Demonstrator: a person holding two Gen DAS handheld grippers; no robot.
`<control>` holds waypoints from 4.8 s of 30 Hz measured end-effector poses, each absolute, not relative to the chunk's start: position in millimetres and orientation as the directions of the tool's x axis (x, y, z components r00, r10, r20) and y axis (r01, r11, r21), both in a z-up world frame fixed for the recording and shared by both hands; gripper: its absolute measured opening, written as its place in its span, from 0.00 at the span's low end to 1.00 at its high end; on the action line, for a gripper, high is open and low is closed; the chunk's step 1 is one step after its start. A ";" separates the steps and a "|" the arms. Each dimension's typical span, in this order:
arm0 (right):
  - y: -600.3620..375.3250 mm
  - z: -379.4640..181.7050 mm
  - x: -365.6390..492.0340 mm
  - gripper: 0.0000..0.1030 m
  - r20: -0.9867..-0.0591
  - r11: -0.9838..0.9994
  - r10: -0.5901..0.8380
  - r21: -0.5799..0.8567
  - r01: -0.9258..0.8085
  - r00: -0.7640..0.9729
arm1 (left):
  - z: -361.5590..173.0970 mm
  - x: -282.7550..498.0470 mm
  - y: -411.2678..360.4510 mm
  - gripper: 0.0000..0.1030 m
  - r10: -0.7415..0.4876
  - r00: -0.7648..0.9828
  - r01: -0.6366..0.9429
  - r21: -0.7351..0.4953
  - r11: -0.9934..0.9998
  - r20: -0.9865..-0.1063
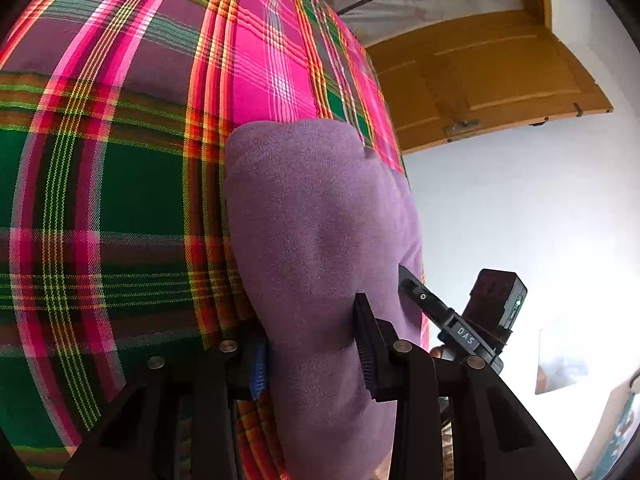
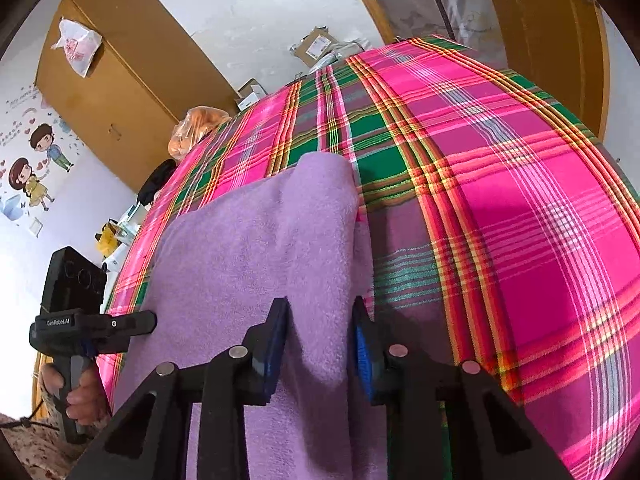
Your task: Fold clothes
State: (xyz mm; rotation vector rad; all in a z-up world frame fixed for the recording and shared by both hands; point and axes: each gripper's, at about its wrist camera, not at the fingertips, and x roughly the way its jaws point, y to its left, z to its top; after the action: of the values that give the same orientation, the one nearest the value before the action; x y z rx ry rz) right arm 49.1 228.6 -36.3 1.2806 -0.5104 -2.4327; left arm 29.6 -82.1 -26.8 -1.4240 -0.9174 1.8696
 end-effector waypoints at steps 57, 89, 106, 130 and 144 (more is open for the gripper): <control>53.3 -17.6 -104.6 0.21 -0.596 -0.791 -0.601 0.542 0.284 -0.533 | 4.5 -71.2 -272.4 0.36 0.572 -0.491 0.147 -0.710 -0.689 -0.657; 46.9 -39.9 -125.0 0.31 -0.660 -0.858 -0.502 0.461 0.227 -0.559 | 6.0 -104.2 -272.5 0.41 0.497 -0.506 0.125 -0.630 -0.767 -0.705; 55.9 -39.0 -52.5 0.33 -0.691 -0.898 -0.439 0.367 0.244 -0.574 | 1.3 -37.6 -267.4 0.41 0.482 -0.538 0.129 -0.632 -0.764 -0.692; 28.0 -35.0 4.6 0.34 -0.763 -0.951 -0.291 0.164 0.262 -0.578 | 4.0 9.3 -223.9 0.39 0.346 -0.545 0.130 -0.484 -0.865 -0.764; -0.8 -36.0 15.5 0.54 -0.781 -0.958 -0.185 0.009 0.286 -0.596 | 3.6 15.2 -190.0 0.47 0.155 -0.600 0.107 -0.271 -0.956 -0.785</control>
State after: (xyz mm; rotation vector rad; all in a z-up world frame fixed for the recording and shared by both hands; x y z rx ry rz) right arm 15.5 -0.8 -36.0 1.2460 0.1695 -2.5872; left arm 15.2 -190.0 3.6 -1.3923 -0.4575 2.7481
